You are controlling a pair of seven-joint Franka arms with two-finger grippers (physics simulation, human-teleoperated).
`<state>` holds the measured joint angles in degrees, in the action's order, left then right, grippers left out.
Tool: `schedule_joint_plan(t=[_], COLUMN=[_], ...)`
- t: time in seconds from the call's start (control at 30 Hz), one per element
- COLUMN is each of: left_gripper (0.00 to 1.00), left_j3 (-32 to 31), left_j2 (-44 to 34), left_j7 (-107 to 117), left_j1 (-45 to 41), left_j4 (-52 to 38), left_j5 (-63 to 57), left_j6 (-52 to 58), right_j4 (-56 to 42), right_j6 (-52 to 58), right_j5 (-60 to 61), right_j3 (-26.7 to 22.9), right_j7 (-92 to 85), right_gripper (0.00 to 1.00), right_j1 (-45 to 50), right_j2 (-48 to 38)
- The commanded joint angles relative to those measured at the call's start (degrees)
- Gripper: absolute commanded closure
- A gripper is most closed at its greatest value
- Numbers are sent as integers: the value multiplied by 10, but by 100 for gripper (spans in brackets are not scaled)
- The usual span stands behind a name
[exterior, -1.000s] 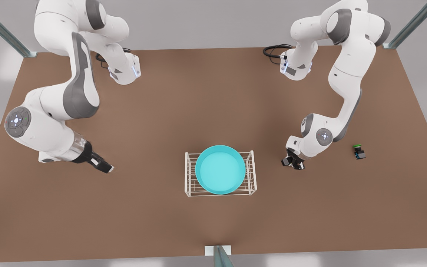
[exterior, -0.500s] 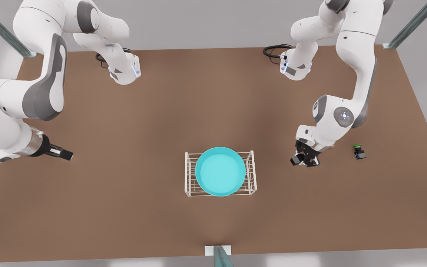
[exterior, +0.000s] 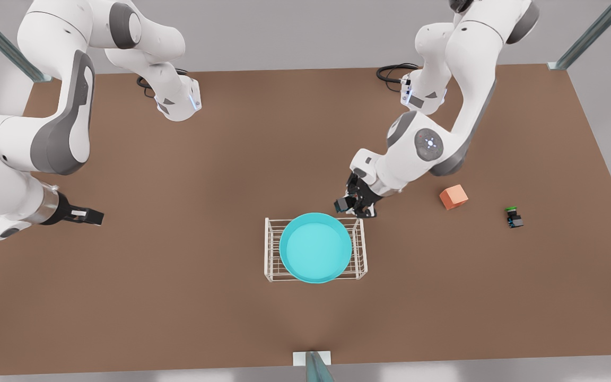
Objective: Place the plate on the shelf with right arm and place the red button switch in the plate with left arm
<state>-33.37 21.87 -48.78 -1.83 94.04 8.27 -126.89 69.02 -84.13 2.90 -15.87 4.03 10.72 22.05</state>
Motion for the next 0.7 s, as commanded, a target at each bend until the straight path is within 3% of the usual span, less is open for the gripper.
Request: schedule_joint_plan(t=[0.0, 0.07, 0.2, 0.4, 0.57, 0.6, 0.67], left_gripper=[79, 79, 79, 79, 79, 0, 0], left_j3=[7, 73, 146, 197, 211, 214, 214], left_j2=[20, 48, 99, 142, 150, 150, 150], left_j7=[124, 135, 178, 204, 214, 214, 214], left_j1=[-14, -84, -170, -214, -240, -240, -241], left_j4=[-34, -78, -162, -234, -241, -241, -241], left_j5=[12, 12, 10, 11, 12, 12, 12], left_j6=[24, 24, 24, 24, 23, 23, 23], right_j4=[0, 0, 0, 0, 0, 0, 0], right_j6=[-5, -6, -10, -10, -34, -39, -39], right_j5=[1, 1, 2, 3, 2, 1, 1], right_j3=[0, 1, 0, -8, -5, -4, -2], right_j7=[-80, -80, -80, -81, -88, -88, -82], right_gripper=[0, 0, 0, 0, 0, 0, 0], right_j1=[0, 0, 0, 0, -2, -2, -1], right_j2=[-1, -1, 0, 3, 8, 12, 12])
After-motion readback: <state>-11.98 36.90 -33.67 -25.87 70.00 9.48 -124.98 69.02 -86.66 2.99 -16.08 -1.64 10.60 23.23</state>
